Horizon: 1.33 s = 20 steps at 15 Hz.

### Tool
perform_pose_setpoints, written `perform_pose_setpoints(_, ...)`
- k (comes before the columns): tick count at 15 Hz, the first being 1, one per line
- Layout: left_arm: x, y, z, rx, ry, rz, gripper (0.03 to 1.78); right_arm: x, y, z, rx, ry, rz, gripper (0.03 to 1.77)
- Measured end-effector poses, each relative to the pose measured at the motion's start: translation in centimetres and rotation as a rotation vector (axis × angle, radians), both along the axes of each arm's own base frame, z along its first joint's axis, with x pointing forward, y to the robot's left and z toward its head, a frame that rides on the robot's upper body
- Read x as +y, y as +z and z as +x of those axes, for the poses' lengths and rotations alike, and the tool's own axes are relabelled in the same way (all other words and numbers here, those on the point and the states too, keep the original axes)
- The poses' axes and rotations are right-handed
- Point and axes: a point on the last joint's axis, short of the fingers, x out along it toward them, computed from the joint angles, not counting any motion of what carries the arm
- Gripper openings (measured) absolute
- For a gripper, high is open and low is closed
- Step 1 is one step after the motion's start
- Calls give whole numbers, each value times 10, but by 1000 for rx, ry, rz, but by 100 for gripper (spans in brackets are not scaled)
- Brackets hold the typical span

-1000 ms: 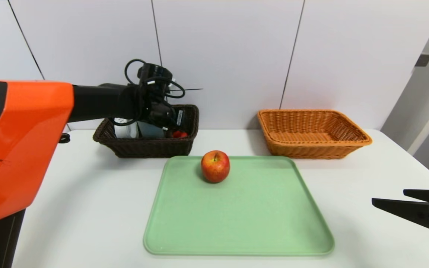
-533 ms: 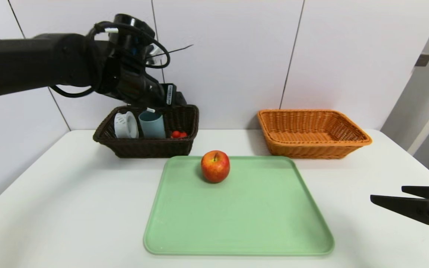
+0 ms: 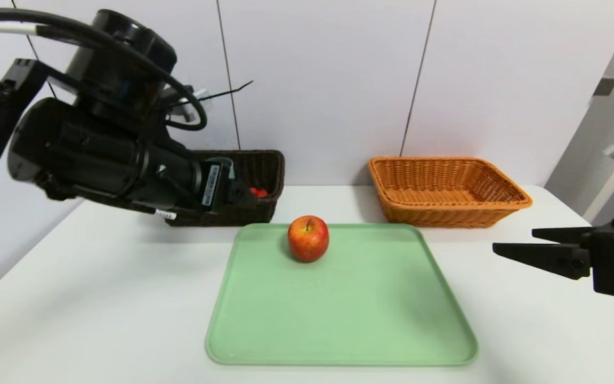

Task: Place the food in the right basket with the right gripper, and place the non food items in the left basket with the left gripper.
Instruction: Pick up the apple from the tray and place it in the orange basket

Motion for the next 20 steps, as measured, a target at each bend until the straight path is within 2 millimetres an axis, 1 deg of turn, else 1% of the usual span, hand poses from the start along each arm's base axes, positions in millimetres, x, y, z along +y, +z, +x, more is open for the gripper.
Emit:
perform_pose_setpoints(1,3,-4,-13,14,-17,9,166,6,2,6,4,23,1,170)
perform_pose_setpoints(3,9,-13,-33,33,-38,20,167,21,4,21,20,80,0,170)
perform_pose_setpoints(5,17,-21,-49,39,-58,20,167,40,6,37,38,128,2,170)
perform_pose_setpoints(7,22,-24,-62,41,-93,-3,167,61,7,57,54,158,-8,170)
perform_pose_setpoints(11,29,-24,-72,33,-98,-13,169,109,1,91,95,214,-24,170)
perform_pose_setpoints(15,32,-26,-77,38,-98,-10,169,158,-10,118,114,233,-37,170)
perform_pose_setpoints(20,34,-29,-79,41,-97,-8,169,201,-31,143,93,189,-111,170)
